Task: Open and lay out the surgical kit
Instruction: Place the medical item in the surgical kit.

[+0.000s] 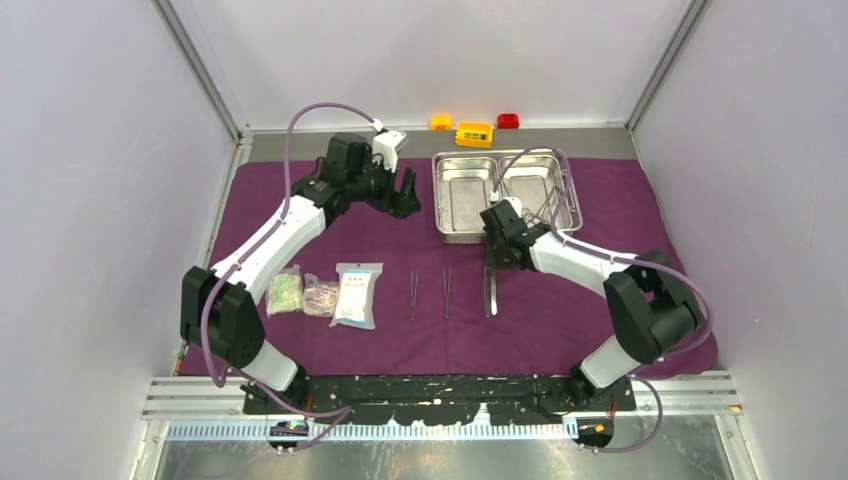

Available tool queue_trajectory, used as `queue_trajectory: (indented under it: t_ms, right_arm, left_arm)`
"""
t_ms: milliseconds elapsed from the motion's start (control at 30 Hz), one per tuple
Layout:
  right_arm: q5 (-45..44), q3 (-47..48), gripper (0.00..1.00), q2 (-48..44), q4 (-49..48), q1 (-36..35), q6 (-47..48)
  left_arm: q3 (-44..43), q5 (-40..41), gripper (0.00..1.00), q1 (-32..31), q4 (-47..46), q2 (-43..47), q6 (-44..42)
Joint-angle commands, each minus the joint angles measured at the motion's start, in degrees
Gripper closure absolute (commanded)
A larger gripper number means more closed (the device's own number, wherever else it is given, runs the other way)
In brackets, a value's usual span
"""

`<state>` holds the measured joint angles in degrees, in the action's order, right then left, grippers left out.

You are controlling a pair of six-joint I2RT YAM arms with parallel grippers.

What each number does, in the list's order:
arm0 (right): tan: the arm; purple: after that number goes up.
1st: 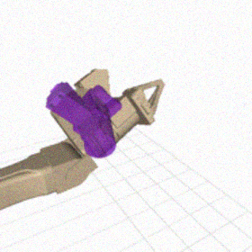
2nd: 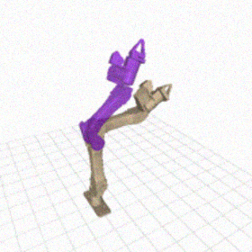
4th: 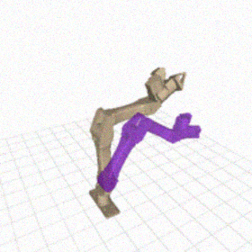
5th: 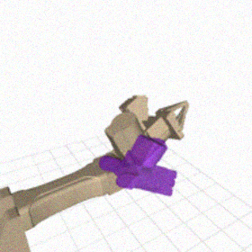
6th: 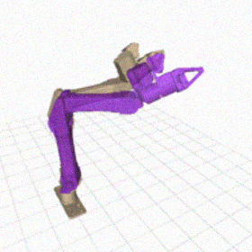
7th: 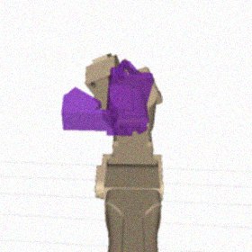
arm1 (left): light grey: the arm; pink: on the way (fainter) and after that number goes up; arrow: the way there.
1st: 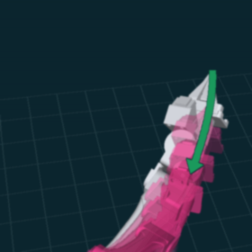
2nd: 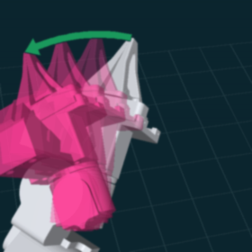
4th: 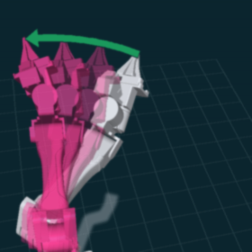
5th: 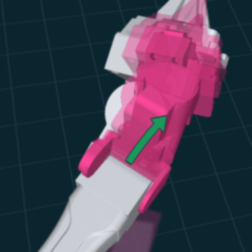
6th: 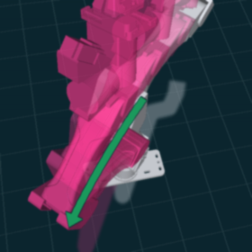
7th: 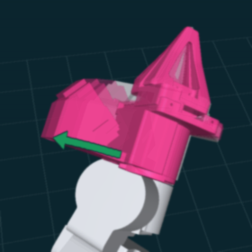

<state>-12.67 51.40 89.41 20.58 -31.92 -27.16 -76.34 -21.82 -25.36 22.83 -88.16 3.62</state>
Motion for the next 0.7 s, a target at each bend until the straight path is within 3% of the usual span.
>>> queue_trajectory:
  t_ms: [0, 667]
  right_arm:
    - [0.1, -0.5, 1.0, -0.2, -2.2, 0.8, -0.4]
    - [1.8, -0.8, 1.0, 1.0, -2.9, 1.1, 1.1]
  left_arm:
    - [-0.5, -0.6, 0.23, 0.1, -2.7, -0.2, 0.4]
    - [-0.8, -0.8, 0.23, 0.2, -2.8, -0.6, 0.9]
